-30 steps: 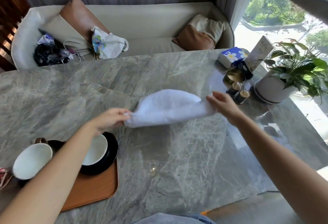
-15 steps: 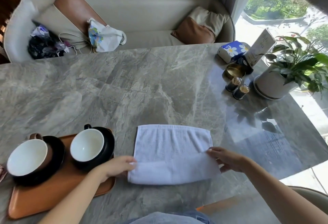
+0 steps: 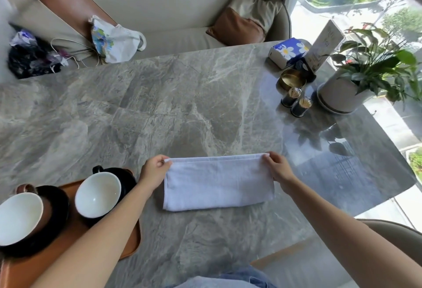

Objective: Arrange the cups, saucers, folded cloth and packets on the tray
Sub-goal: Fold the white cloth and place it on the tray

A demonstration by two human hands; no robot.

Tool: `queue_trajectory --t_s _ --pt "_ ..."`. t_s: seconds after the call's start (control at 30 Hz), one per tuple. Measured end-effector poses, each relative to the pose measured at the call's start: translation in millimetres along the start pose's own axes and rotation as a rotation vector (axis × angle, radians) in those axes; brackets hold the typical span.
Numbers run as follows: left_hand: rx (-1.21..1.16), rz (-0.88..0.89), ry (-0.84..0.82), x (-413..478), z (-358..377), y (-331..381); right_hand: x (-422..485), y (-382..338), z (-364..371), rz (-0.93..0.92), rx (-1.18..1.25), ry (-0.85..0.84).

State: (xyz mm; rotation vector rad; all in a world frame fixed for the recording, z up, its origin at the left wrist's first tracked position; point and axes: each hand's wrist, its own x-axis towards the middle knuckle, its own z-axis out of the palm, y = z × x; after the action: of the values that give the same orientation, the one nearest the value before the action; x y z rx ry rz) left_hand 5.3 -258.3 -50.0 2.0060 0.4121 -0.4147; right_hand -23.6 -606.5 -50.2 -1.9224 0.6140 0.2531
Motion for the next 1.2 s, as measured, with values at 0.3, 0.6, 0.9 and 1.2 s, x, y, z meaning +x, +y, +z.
queue_trajectory --t_s 0.3,0.6,0.9,1.2 --pt "0.111 -0.049 0.071 12.7 12.7 -14.4 5.8 12.9 16.4 0.018 -0.11 0.088" --pt "0.112 -0.072 0.092 21.7 16.0 -19.4 11.9 16.0 21.3 0.056 -0.101 0.142" --pt "0.512 0.437 0.214 -9.3 21.6 -8.4 -25.0 0.9 45.5 -0.411 -0.538 0.204" --pt "1.085 0.513 -0.06 -29.3 78.5 -39.8 -41.6 34.2 106.7 -0.689 -0.953 -0.282"
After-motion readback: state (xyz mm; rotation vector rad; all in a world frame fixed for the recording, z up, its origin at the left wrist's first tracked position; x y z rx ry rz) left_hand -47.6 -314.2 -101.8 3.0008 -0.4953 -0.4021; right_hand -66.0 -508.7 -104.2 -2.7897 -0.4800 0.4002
